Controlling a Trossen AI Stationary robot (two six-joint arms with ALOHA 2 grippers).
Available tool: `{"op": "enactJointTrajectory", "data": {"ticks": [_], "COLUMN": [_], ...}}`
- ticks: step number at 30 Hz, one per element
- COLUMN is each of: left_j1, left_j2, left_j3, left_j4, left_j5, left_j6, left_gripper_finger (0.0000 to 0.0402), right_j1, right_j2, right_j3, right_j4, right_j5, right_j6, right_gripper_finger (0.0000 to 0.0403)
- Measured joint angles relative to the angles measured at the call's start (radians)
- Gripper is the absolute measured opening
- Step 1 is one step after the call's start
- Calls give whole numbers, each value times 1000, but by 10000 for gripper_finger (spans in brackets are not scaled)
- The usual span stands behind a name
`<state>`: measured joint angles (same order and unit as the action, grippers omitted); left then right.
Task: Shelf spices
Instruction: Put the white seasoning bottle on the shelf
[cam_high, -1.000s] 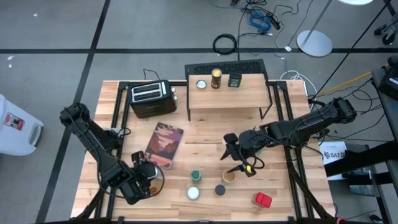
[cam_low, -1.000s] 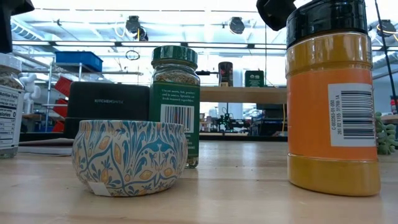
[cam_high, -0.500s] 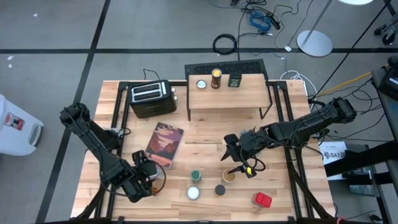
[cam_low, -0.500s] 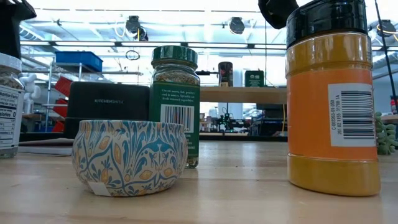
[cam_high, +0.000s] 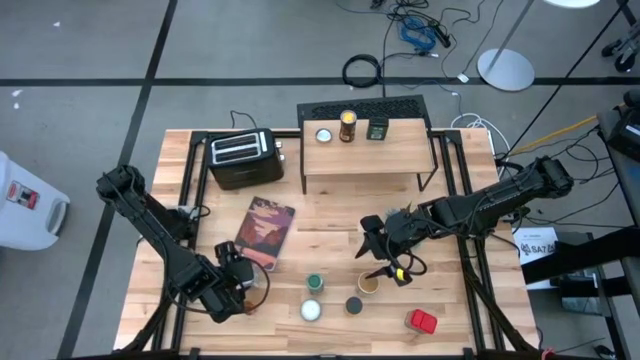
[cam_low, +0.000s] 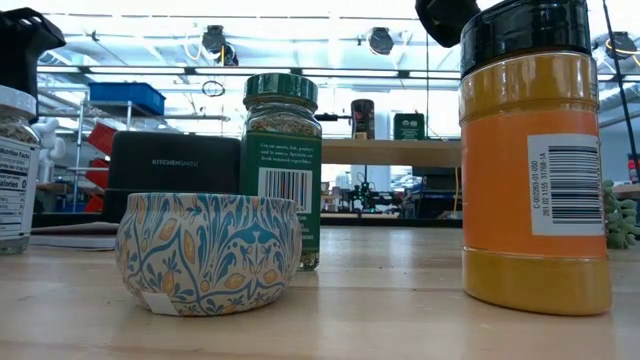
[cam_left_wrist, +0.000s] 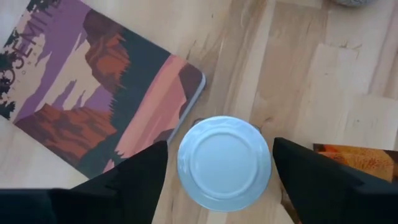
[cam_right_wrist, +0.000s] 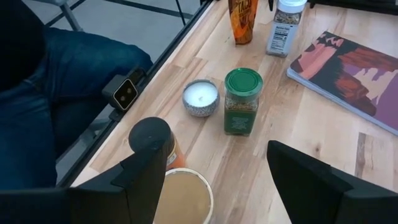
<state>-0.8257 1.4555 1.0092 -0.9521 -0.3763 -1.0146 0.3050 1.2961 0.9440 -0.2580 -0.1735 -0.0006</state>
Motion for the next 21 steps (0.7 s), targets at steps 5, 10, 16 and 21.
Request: {"op": "enactJointTrajectory", "data": {"ticks": [5,10,16,21], "left_j1": [0,0,-1,0], "left_j2": [0,0,0,0], "left_j3": [0,0,1,1], "left_j4": [1,4,4,2], "left_j5": [-2,-6,-11,-21], "left_j6": [9,28,34,37], "left_gripper_finger": [246,203,203,203], "right_j1": [0,0,0,0], "right_j2": [0,0,0,0], "right_j3": [0,0,0,0], "right_j4": [2,4,5,5], "right_j5": [20,22,22,22], "right_j6": [0,5,7,6], "right_gripper_finger": [263,263,263,263]}}
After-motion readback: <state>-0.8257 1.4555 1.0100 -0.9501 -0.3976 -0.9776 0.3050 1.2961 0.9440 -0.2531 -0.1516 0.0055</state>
